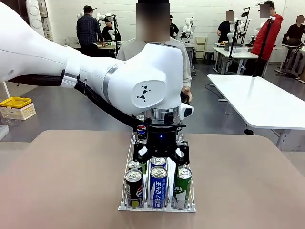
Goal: Retrieve and hand over the desired beverage to the person.
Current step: Pick up another can of the same type that the person held from the Automatic Can Dispenser.
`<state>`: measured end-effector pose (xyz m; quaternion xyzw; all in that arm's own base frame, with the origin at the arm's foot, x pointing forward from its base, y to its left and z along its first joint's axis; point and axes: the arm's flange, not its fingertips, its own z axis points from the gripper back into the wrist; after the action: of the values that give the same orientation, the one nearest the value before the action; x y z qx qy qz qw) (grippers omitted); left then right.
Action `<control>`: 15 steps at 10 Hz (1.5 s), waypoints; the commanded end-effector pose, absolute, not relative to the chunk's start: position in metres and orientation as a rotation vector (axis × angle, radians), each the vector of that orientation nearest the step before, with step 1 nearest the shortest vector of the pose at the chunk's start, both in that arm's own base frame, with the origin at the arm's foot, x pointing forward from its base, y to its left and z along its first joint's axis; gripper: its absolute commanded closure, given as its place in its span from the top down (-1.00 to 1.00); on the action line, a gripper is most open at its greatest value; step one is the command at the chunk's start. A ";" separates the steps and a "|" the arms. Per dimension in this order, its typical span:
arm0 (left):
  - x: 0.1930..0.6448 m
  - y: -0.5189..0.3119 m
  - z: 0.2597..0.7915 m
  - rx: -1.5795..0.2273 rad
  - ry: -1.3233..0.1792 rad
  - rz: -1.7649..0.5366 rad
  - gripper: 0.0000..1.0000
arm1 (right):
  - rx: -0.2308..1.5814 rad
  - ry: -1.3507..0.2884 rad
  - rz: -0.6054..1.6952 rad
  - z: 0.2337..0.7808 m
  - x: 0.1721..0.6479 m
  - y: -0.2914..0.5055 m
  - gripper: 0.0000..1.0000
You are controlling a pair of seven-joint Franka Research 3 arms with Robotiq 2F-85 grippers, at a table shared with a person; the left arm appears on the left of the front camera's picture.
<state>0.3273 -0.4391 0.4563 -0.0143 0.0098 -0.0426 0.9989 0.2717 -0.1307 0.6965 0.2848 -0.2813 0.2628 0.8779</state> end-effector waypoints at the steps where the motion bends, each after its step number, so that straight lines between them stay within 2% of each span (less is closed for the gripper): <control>1: 0.326 -0.437 0.456 -0.039 -0.013 -0.084 1.00 | 0.619 -0.599 0.565 0.696 0.273 -0.130 1.00; 6: 0.320 -0.423 0.460 0.002 -0.085 -0.057 1.00 | 0.619 -0.599 0.565 0.696 0.273 -0.130 1.00; 15: 0.325 -0.434 0.435 0.009 -0.053 -0.022 1.00 | 0.619 -0.599 0.565 0.696 0.273 -0.130 1.00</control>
<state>0.3258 -0.4268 0.4405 -0.0014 -0.0155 -0.0288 0.9995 0.2717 -0.1308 0.6964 0.2847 -0.2813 0.2627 0.8779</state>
